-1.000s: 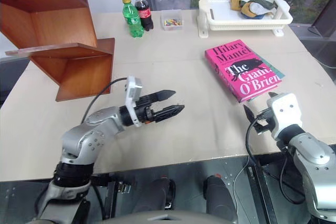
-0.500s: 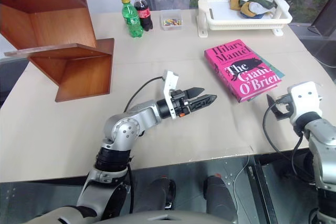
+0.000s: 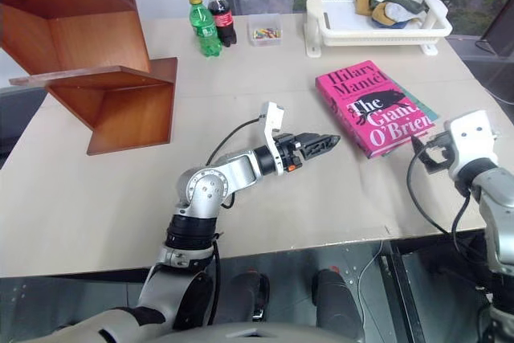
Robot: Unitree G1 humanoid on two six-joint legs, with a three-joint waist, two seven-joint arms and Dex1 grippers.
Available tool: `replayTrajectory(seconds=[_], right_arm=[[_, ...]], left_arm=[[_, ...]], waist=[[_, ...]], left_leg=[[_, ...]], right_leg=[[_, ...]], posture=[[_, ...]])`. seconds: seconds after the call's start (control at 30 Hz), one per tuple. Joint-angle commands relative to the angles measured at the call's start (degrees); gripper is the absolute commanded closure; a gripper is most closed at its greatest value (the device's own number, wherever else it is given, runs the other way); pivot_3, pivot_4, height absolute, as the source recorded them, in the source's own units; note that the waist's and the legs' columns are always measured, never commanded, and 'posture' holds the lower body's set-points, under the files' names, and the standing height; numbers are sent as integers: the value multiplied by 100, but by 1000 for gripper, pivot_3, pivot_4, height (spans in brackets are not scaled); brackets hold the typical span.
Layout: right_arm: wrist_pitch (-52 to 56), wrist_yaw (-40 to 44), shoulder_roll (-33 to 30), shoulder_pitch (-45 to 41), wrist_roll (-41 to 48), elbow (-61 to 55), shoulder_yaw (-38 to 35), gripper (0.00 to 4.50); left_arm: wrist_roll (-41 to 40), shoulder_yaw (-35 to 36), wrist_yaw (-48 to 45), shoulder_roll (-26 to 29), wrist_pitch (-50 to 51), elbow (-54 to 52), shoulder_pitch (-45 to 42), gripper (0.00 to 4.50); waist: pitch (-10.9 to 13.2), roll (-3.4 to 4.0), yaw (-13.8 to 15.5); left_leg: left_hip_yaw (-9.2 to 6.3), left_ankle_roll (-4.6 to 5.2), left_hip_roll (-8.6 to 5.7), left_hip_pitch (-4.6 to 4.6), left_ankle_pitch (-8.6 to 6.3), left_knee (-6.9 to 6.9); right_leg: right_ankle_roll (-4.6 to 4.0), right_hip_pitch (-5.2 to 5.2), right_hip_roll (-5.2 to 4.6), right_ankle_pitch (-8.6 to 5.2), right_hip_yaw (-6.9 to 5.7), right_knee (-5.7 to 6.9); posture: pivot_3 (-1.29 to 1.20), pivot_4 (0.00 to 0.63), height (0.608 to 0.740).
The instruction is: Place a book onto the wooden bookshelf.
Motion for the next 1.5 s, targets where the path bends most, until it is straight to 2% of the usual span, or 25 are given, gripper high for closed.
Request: replayTrajectory(seconds=[0.03, 0.23, 0.47, 0.77, 0.9, 1.03, 1.13, 1.27, 1.5], right_arm=[[245, 216, -48, 353, 491, -1052, -377, 0], [732, -8, 159, 731, 905, -2134, -287, 0], [951, -421, 383, 927, 809, -2660, -177, 0], [998, -722, 456, 999, 581, -2793, -63, 0], [1135, -1164, 536, 764, 186, -2362, 49, 0], [1171, -1511, 374, 23, -207, -1312, -139, 0], [965, -1586, 83, -621, -563, -392, -21, 0], [550, -1665, -166, -1421, -1030, 1008, 289, 0], [-671, -1557, -314, -2679, -1509, 3462, 813, 0]], left_arm=[[-281, 344, 168, -303, 111, 462, -353, 50], [-494, 1034, 511, -785, -119, 2036, -1155, 50], [-617, 1551, 471, -1157, -857, 3966, -2137, 50], [-459, 1506, -113, -1283, -1439, 5131, -2879, 50], [-439, 1279, -465, -1085, -1192, 4639, -2729, 50], [-587, 666, -831, -431, -366, 2569, -1679, 50], [-675, 341, -994, 101, 7, 1001, -894, 50], [-965, 476, -899, 488, 324, -208, -387, 50], [-1169, 605, -860, 1118, 380, -1434, 138, 50]], waist=[[0, 0, 2], [1, -2, -32], [2, -4, 20], [2, -4, 19], [3, -4, -8], [0, 1, -61], [-8, 15, -63], [-6, 14, -46], [-7, 14, -31]], left_leg=[[1, 0, -1, 0, 0, 1], [-4, 0, -12, 3, 0, 2], [-9, 0, -27, -2, 0, 2], [-15, -1, -33, -7, 1, 1], [-14, -1, -34, -7, 1, 1], [-9, -21, -34, -10, 12, 1], [13, -26, -26, 9, 14, -15], [10, -27, -17, 4, 16, -14], [18, -26, -31, 5, 15, -3]], right_leg=[[0, 0, 0, 0, 1, 0], [1, 0, 4, 0, -3, 4], [2, -1, -4, 0, -7, 3], [7, -4, -8, -4, -12, 1], [7, -4, -10, -4, -10, 1], [8, -9, -13, -4, -3, 3], [7, -9, -13, -4, 18, 6], [5, -21, -3, -4, 15, 16], [7, -8, -17, -3, 21, 12]], posture=[[0, 150, 740], [0, 150, 740], [0, 150, 740], [0, 150, 740], [0, 150, 740], [0, 150, 740], [0, 150, 740], [0, 150, 740], [0, 150, 740]])
